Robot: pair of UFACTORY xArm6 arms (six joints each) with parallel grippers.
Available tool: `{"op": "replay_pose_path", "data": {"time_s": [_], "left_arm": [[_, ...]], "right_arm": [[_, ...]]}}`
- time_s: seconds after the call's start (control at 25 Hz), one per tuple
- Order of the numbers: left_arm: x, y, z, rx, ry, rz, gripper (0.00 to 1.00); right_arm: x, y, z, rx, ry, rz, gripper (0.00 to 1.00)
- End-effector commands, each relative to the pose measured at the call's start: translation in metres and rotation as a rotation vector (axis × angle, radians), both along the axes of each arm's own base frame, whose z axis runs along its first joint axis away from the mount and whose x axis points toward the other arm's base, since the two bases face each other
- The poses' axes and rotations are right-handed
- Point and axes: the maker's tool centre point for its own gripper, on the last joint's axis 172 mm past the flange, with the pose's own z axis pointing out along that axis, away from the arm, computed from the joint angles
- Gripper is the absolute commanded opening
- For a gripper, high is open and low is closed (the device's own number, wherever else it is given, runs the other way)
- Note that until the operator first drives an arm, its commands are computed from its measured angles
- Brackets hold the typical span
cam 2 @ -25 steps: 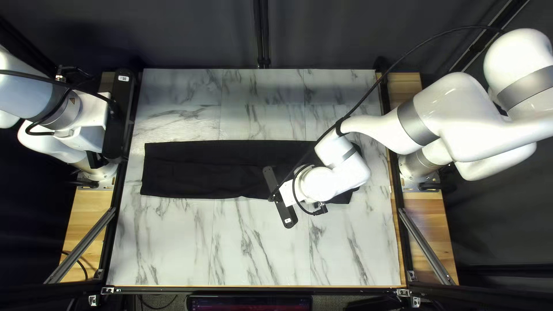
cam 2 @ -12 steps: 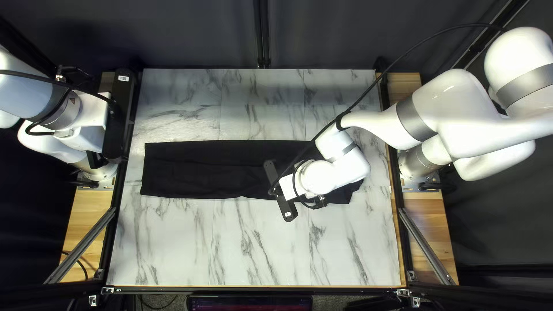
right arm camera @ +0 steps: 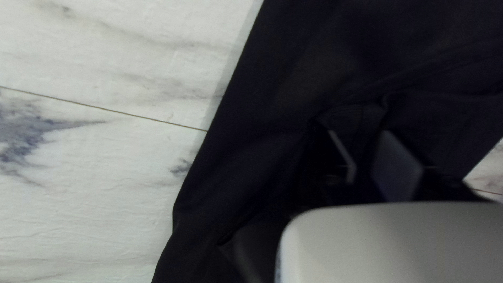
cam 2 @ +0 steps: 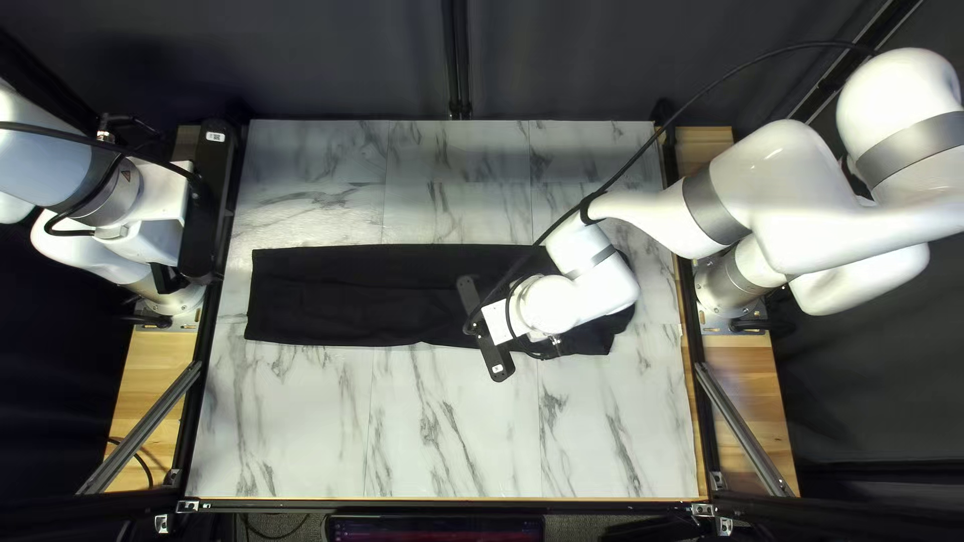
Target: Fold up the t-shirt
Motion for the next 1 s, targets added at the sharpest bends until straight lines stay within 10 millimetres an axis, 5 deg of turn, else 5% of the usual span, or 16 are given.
{"op": "replay_pose_path", "data": {"time_s": [0.04, 0.28, 0.68, 1.0], "left_arm": [[0.000, 0.000, 0.000, 0.000, 0.000, 0.000, 1.00], [0.000, 0.000, 0.000, 0.000, 0.000, 0.000, 1.00], [0.000, 0.000, 0.000, 0.000, 0.000, 0.000, 1.00], [0.000, 0.000, 0.000, 0.000, 0.000, 0.000, 1.00]], "right_arm": [[0.000, 0.004, 0.006, -0.009, -0.003, -0.004, 0.21], [0.003, 0.013, 0.026, -0.034, -0.013, -0.009, 0.18], [0.010, 0.027, 0.053, -0.056, -0.054, -0.010, 0.00], [0.020, 0.037, 0.067, -0.072, -0.067, -0.032, 0.00]]}}
